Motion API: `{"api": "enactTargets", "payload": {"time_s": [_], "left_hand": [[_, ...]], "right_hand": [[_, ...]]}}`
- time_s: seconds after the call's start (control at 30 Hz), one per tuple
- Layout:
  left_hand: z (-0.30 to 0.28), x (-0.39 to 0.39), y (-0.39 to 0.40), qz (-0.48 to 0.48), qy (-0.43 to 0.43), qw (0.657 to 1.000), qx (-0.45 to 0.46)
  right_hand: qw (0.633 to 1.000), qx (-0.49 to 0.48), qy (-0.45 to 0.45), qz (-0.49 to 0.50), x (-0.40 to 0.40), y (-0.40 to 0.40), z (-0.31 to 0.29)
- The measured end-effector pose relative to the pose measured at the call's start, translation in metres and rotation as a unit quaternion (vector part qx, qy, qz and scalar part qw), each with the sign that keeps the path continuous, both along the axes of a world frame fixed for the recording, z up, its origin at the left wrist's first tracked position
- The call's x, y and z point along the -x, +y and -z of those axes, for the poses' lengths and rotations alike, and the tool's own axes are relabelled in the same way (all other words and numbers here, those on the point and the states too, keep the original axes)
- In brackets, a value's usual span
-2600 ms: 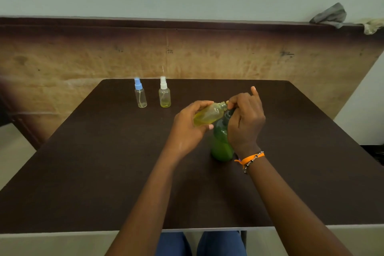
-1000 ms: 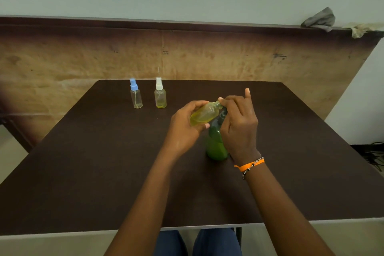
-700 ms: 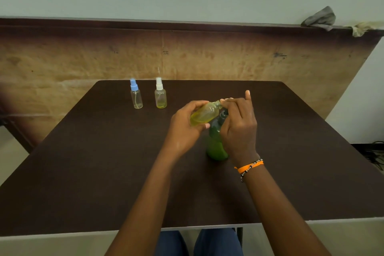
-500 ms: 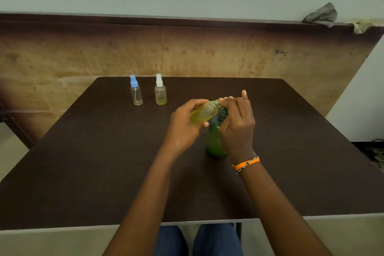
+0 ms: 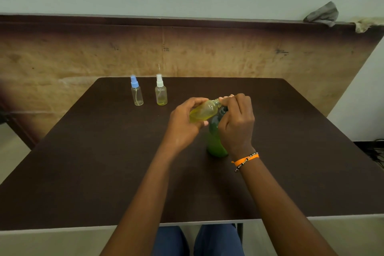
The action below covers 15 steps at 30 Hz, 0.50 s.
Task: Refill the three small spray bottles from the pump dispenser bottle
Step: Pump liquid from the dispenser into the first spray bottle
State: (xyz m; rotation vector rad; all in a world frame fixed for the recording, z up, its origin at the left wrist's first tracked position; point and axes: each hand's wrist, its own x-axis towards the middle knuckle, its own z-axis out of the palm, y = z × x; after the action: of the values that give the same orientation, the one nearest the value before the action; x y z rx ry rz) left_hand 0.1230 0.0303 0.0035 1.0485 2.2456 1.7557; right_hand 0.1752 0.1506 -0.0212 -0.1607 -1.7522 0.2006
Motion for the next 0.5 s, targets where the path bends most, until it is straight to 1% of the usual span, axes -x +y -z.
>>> {"api": "enactTargets", "payload": {"time_s": [0.17, 0.33, 0.5], "left_hand": [[-0.0014, -0.0005, 0.0012, -0.003, -0.001, 1.0, -0.003], [0.0042, -0.0018, 0.0044, -0.007, -0.005, 1.0, -0.002], [0.0016, 0.0001, 0.0027, -0.007, 0.001, 1.0, 0.005]], "right_hand": [[0.999, -0.025, -0.03, 0.024, -0.0023, 0.0049, -0.0065], [1.0, -0.001, 0.002, -0.011, -0.0013, 0.0038, -0.0015], [1.0, 0.005, -0.005, -0.03, 0.0005, 0.0042, -0.004]]}}
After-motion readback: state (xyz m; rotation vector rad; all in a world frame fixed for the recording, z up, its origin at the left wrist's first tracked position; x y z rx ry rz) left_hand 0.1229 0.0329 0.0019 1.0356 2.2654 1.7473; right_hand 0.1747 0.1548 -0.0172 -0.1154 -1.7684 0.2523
